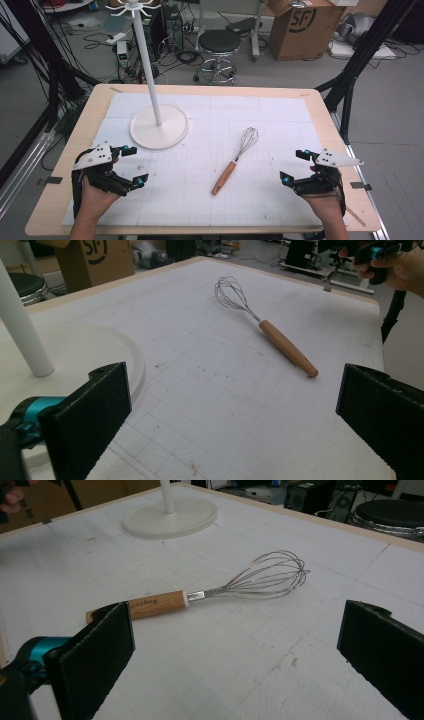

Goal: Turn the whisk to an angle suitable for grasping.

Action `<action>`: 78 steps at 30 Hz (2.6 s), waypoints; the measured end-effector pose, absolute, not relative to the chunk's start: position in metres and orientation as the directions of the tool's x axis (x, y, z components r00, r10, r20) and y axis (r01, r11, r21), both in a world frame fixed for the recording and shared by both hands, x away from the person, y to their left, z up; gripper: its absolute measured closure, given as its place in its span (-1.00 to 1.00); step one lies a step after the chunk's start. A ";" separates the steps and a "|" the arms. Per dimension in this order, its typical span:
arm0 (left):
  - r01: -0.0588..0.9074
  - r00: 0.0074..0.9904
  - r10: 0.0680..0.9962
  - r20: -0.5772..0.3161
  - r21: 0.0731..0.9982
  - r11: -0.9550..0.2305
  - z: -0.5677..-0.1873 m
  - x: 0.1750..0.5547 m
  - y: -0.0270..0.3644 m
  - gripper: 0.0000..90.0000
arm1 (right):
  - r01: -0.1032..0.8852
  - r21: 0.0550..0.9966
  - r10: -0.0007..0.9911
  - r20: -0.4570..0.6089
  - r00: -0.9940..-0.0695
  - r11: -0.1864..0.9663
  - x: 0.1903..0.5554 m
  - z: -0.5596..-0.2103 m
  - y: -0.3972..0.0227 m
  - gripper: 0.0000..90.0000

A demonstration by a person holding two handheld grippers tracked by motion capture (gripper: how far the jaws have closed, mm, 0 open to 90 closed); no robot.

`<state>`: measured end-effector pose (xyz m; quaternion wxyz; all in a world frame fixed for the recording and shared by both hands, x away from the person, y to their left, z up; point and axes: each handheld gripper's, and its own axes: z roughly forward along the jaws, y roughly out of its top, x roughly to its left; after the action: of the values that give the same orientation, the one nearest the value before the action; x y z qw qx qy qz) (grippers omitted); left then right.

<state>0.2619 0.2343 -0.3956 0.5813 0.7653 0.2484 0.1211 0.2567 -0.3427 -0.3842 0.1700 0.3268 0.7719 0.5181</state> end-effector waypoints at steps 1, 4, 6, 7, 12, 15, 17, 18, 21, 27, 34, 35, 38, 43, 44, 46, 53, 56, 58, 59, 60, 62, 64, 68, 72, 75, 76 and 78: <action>0.238 0.848 0.520 -0.102 0.950 -0.201 -0.396 0.262 0.234 -0.96 | 0.328 0.911 0.681 0.076 -0.729 0.249 0.257 -0.384 -0.343 -0.98; 0.237 0.849 0.518 -0.102 0.950 -0.202 -0.395 0.262 0.233 -0.96 | 0.326 0.912 0.684 0.074 -0.726 0.248 0.257 -0.384 -0.343 -0.98; 0.235 0.851 0.516 -0.100 0.950 -0.204 -0.394 0.262 0.231 -0.96 | 0.326 0.910 0.686 0.066 -0.724 0.256 0.256 -0.384 -0.343 -0.98; 0.237 0.851 0.516 -0.101 0.950 -0.205 -0.394 0.262 0.231 -0.96 | 0.323 0.911 0.686 0.063 -0.725 0.258 0.256 -0.384 -0.343 -0.98; 0.235 0.855 0.509 -0.100 0.950 -0.207 -0.394 0.264 0.226 -0.96 | 0.332 0.908 0.693 0.066 -0.718 0.257 0.254 -0.385 -0.345 -0.98; 0.235 0.859 0.503 -0.100 0.948 -0.212 -0.396 0.265 0.225 -0.96 | 0.333 0.905 0.702 0.057 -0.710 0.264 0.252 -0.384 -0.347 -0.98; 0.237 0.861 0.498 -0.103 0.948 -0.214 -0.397 0.265 0.223 -0.96 | 0.331 0.907 0.705 0.057 -0.707 0.259 0.252 -0.383 -0.348 -0.98; 0.240 0.860 0.499 -0.105 0.947 -0.214 -0.397 0.265 0.222 -0.96 | 0.329 0.909 0.706 0.056 -0.706 0.257 0.252 -0.382 -0.349 -0.98; 0.239 0.861 0.498 -0.103 0.946 -0.217 -0.397 0.266 0.220 -0.96 | 0.331 0.908 0.707 0.056 -0.705 0.257 0.252 -0.383 -0.349 -0.98; 0.243 0.867 0.487 -0.103 0.941 -0.235 -0.398 0.266 0.210 -0.96 | 0.334 0.908 0.707 0.062 -0.705 0.253 0.252 -0.383 -0.351 -0.98; 0.255 0.873 0.476 -0.108 0.932 -0.256 -0.400 0.268 0.199 -0.96 | 0.334 0.905 0.713 0.051 -0.699 0.263 0.251 -0.382 -0.352 -0.98; 0.258 0.873 0.475 -0.111 0.932 -0.256 -0.401 0.268 0.197 -0.96 | 0.331 0.903 0.714 0.041 -0.699 0.273 0.252 -0.383 -0.352 -0.98; 0.266 0.873 0.474 -0.118 0.928 -0.259 -0.401 0.271 0.190 -0.96 | 0.337 0.902 0.713 0.047 -0.700 0.271 0.252 -0.383 -0.351 -0.98; 0.277 0.877 0.463 -0.126 0.921 -0.274 -0.401 0.276 0.172 -0.96 | 0.334 0.902 0.709 0.048 -0.704 0.272 0.253 -0.382 -0.351 -0.98; 0.278 0.878 0.462 -0.127 0.920 -0.277 -0.401 0.277 0.168 -0.96 | 0.335 0.903 0.709 0.048 -0.703 0.270 0.254 -0.382 -0.350 -0.98; 0.280 0.879 0.459 -0.129 0.918 -0.280 -0.401 0.280 0.160 -0.96 | 0.331 0.903 0.708 0.044 -0.705 0.273 0.254 -0.382 -0.350 -0.98; 0.287 0.886 0.448 -0.121 0.902 -0.322 -0.400 0.287 0.135 -0.96 | 0.332 0.904 0.706 0.049 -0.706 0.270 0.255 -0.381 -0.351 -0.98; 0.286 0.889 0.444 -0.116 0.897 -0.337 -0.399 0.289 0.125 -0.96 | 0.332 0.904 0.706 0.048 -0.706 0.270 0.256 -0.382 -0.351 -0.98; 0.283 0.893 0.435 -0.113 0.892 -0.351 -0.400 0.290 0.119 -0.96 | 0.336 0.902 0.706 0.051 -0.706 0.270 0.256 -0.383 -0.351 -0.98; 0.283 0.895 0.432 -0.112 0.891 -0.356 -0.400 0.290 0.115 -0.96 | 0.337 0.902 0.707 0.052 -0.705 0.269 0.256 -0.383 -0.352 -0.98; 0.285 0.895 0.432 -0.111 0.888 -0.360 -0.401 0.290 0.113 -0.96 | 0.338 0.901 0.707 0.052 -0.706 0.271 0.255 -0.383 -0.352 -0.98; 0.283 0.899 0.425 -0.105 0.881 -0.380 -0.403 0.291 0.106 -0.96 | 0.334 0.904 0.706 0.052 -0.706 0.268 0.255 -0.382 -0.352 -0.98; 0.280 0.901 0.422 -0.097 0.874 -0.396 -0.404 0.291 0.103 -0.96 | 0.331 0.906 0.706 0.052 -0.706 0.265 0.255 -0.381 -0.353 -0.98; 0.281 0.898 0.430 -0.095 0.875 -0.395 -0.401 0.290 0.106 -0.96 | 0.334 0.904 0.707 0.053 -0.705 0.267 0.255 -0.382 -0.353 -0.98; 0.286 0.898 0.426 -0.113 0.885 -0.368 -0.401 0.289 0.105 -0.96 | 0.340 0.901 0.706 0.055 -0.706 0.270 0.257 -0.385 -0.351 -0.98; 0.290 0.900 0.421 -0.113 0.877 -0.384 -0.404 0.290 0.097 -0.96 | 0.341 0.899 0.706 0.052 -0.706 0.274 0.257 -0.385 -0.350 -0.98; 0.289 0.901 0.420 -0.112 0.876 -0.387 -0.406 0.290 0.093 -0.96 | 0.339 0.901 0.707 0.052 -0.706 0.272 0.257 -0.384 -0.350 -0.98; 0.292 0.903 0.414 -0.115 0.871 -0.394 -0.408 0.291 0.083 -0.96 | 0.339 0.902 0.708 0.053 -0.704 0.269 0.257 -0.384 -0.350 -0.98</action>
<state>0.2914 0.0831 -0.4078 0.5080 0.8328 0.2118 0.0599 0.2569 -0.3503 -0.3836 0.1844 0.3377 0.7750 0.5012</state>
